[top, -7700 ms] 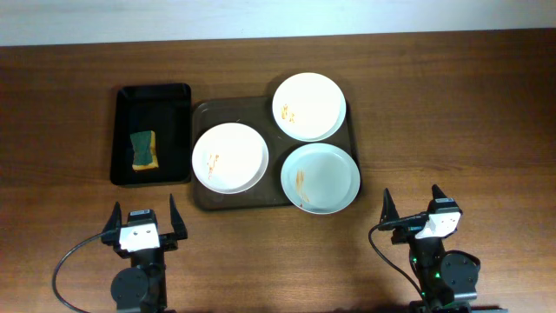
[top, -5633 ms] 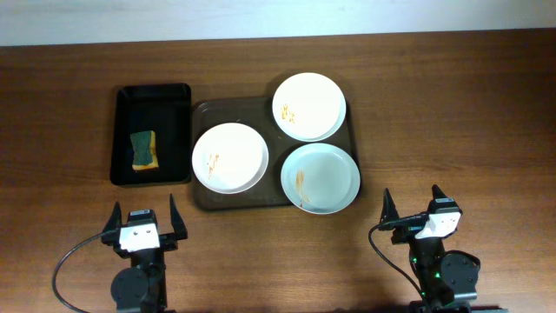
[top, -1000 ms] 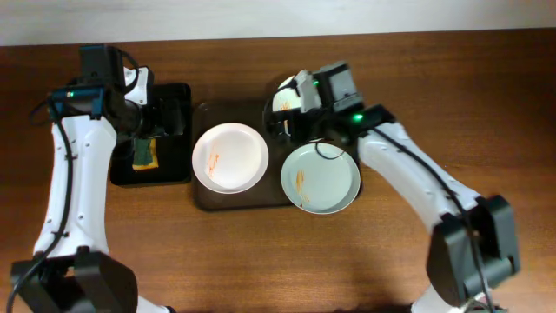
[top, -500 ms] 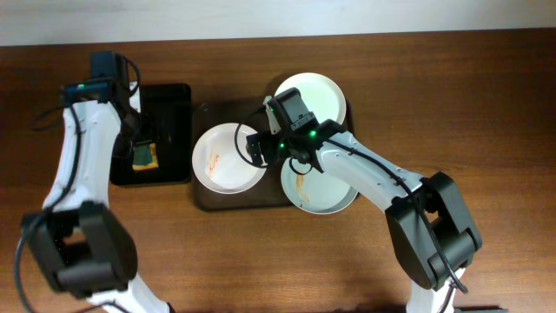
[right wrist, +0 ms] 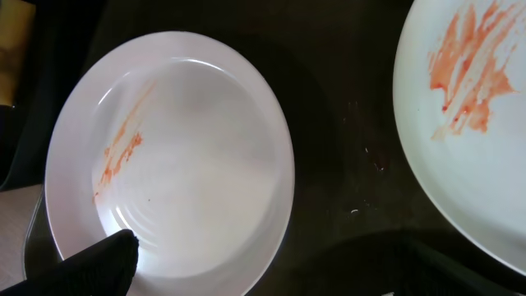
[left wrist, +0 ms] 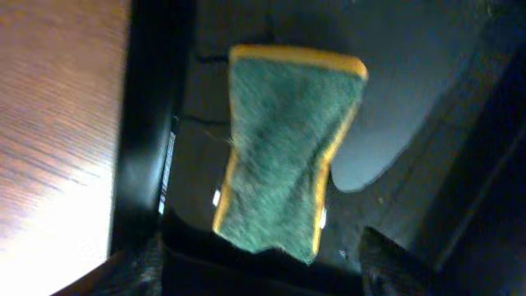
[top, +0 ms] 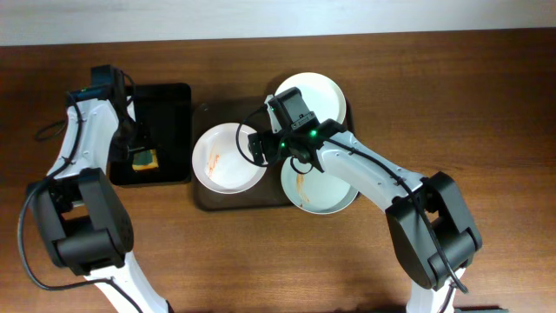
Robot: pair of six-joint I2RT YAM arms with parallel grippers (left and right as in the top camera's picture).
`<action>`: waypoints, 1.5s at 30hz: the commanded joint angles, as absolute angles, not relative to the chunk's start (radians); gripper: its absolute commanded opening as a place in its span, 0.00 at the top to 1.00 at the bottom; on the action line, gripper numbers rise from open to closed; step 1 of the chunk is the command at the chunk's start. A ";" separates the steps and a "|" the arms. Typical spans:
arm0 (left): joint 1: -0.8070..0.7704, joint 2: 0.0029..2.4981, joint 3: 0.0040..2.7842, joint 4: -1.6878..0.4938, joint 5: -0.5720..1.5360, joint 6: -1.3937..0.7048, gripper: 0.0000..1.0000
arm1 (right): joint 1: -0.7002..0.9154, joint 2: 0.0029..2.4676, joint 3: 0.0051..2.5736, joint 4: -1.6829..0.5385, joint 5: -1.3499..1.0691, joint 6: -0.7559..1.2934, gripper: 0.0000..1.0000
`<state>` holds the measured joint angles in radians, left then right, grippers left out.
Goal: Clean dirty plates on tray and stack at the side
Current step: 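Grasp the yellow-green sponge with the left gripper and lift it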
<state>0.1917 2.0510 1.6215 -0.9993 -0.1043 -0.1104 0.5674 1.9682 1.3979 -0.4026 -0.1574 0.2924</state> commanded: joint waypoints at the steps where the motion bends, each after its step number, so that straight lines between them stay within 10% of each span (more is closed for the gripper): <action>1: 0.204 2.102 1.620 -0.962 -0.118 -0.101 0.32 | 0.569 1.986 1.412 -0.407 -0.145 0.301 0.04; 12: 0.199 2.196 1.620 -0.901 -0.064 -0.037 0.43 | 0.569 1.986 1.412 -0.407 -0.145 0.300 0.04; 15: 0.199 2.199 1.620 -0.898 -0.064 -0.038 0.68 | 0.569 1.986 1.412 -0.407 -0.145 0.300 0.04; 27: 0.199 2.197 1.736 -1.020 0.033 -0.038 0.99 | 0.569 1.986 1.412 -0.404 -0.146 0.301 0.20; 37: 0.199 2.197 2.024 -1.304 0.208 -0.035 0.99 | 0.569 1.987 1.412 -0.408 -0.172 0.323 0.66; 45: 0.170 2.197 2.082 -1.330 0.277 0.059 0.99 | 0.563 2.039 1.412 -0.403 -0.236 0.336 0.58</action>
<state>0.1890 2.1994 2.0624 -1.3247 0.2317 -0.0029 0.5674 1.9953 1.3983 -0.4034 -0.1753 0.3218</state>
